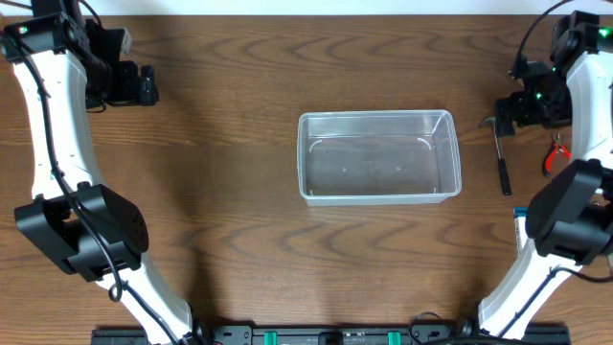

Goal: Pack container
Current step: 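Move the right gripper right over the claw hammer, then lower the right gripper and grasp the claw hammer by its handle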

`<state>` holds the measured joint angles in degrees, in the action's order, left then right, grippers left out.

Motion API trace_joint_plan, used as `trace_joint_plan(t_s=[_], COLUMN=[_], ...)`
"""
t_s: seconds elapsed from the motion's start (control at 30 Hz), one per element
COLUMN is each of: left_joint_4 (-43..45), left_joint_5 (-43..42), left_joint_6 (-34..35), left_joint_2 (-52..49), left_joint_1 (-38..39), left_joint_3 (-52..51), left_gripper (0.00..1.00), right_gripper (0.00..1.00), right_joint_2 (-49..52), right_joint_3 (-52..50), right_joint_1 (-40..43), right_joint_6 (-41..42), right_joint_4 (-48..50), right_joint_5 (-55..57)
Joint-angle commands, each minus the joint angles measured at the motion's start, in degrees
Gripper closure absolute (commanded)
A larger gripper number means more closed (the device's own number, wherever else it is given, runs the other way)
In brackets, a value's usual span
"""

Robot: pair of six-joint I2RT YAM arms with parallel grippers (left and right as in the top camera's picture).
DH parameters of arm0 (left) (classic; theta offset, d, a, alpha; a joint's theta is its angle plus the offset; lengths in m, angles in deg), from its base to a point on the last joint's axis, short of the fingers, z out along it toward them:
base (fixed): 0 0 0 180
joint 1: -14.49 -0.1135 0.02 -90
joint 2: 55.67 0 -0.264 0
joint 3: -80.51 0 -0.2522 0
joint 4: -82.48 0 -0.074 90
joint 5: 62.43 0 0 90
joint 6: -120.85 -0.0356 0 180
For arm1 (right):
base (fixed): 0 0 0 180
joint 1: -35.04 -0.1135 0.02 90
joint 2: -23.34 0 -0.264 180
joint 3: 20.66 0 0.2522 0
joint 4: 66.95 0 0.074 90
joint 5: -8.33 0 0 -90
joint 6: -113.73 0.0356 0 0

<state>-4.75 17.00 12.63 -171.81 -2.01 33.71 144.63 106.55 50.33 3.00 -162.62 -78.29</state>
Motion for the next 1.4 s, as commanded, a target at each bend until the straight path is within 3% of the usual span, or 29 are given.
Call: trace_joint_plan(t_s=[0.0,1.37], left_joint_4=[-0.20,-0.20], left_joint_5=[-0.74,-0.74], left_joint_6=[0.09,0.09], left_joint_2=[-0.68,-0.68], left_joint_1=[-0.20,-0.20], left_joint_3=[-0.39,-0.39], left_gripper=[0.02,0.02], right_gripper=[0.01,0.01], right_joint_2=[1.92,12.70], right_joint_3=[0.00,-0.07], right_joint_1=[0.20,1.25], right_joint_6=[4.00,2.99], right_joint_4=[-0.37,8.55], right_joint_5=[-0.94,-2.58])
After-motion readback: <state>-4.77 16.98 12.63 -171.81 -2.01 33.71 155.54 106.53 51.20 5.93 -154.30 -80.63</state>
